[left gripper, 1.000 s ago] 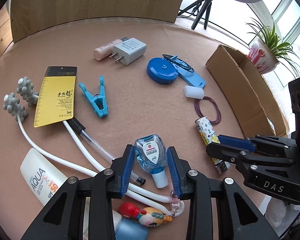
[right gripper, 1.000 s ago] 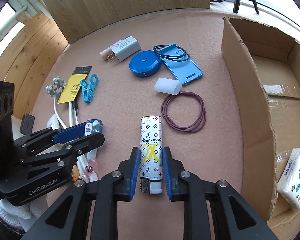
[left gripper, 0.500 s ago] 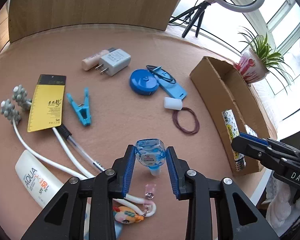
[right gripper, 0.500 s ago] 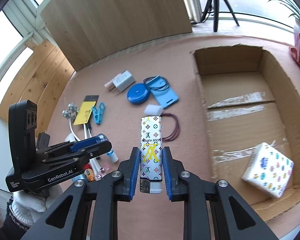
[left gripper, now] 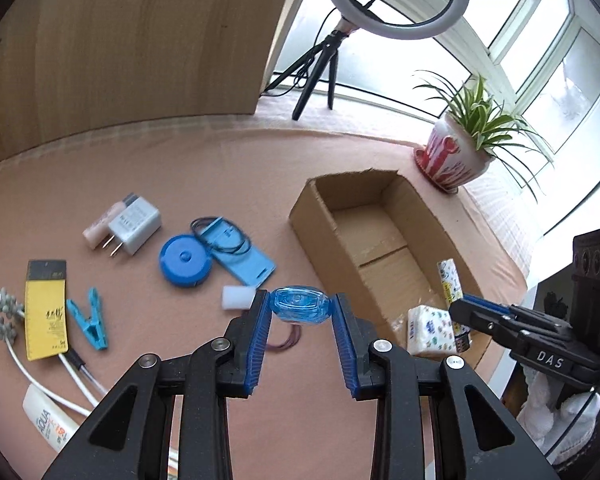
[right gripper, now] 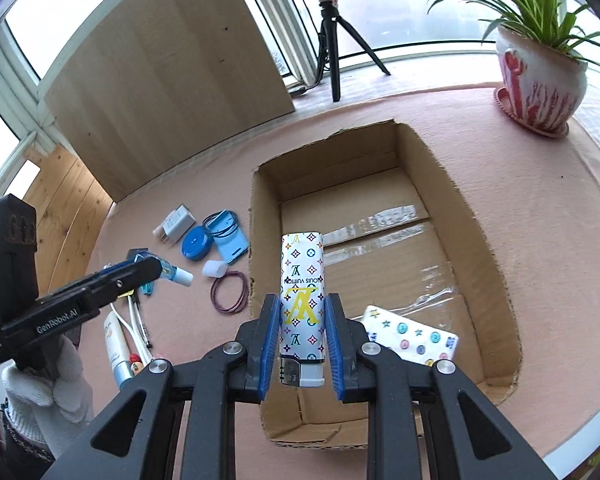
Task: Organize objects
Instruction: 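Carry the lighter and sanitizer bottle into the box and open both tools, then withdraw both tools from the box back toward the pile, then close the left tool on the white foam cylinder while the right tool approaches the rubber band, then close the right tool on the maroon rubber band and lift it, then carry the foam cylinder and rubber band into the box and open both tools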
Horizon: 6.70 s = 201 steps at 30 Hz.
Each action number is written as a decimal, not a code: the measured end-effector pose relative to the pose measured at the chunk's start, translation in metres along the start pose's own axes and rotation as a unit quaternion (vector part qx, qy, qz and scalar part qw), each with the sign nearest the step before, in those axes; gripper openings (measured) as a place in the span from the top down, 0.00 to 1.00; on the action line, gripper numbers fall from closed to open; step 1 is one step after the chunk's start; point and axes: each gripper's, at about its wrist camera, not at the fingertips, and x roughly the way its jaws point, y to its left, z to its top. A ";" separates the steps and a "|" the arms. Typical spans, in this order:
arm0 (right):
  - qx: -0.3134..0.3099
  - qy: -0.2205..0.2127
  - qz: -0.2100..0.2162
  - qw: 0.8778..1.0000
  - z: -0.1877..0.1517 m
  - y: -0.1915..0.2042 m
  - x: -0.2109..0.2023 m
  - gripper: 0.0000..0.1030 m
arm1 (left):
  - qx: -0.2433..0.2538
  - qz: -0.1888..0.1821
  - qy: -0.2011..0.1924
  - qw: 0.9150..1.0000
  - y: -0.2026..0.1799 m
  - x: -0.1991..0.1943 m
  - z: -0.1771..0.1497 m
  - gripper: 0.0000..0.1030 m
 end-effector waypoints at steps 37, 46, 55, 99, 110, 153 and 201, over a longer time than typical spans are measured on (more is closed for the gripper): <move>0.033 0.005 -0.026 0.999 -0.001 -0.061 0.001 0.51 | 0.046 -0.027 0.036 0.998 -0.088 0.075 0.036 0.48; 0.026 0.002 -0.019 0.999 -0.006 -0.048 -0.010 0.51 | -0.008 0.027 0.028 0.999 -0.012 0.044 0.037 0.47; 0.011 0.003 -0.014 1.000 -0.012 -0.031 -0.014 0.51 | -0.022 0.067 0.098 0.993 0.027 0.085 0.014 0.48; -0.096 0.083 0.015 0.992 -0.032 0.109 0.074 0.51 | 0.012 0.141 0.085 0.986 0.074 0.029 -0.065 0.63; -0.119 0.120 -0.019 0.985 -0.026 0.122 0.123 0.47 | 0.022 0.143 0.080 0.986 0.081 0.023 -0.075 0.45; -0.176 0.087 -0.026 0.980 -0.020 0.119 0.107 0.97 | -0.023 0.121 0.049 0.991 0.098 0.012 -0.064 0.93; -0.021 -0.027 -0.078 0.996 0.024 -0.034 -0.007 0.97 | 0.068 0.016 -0.007 0.998 -0.070 0.052 0.045 0.97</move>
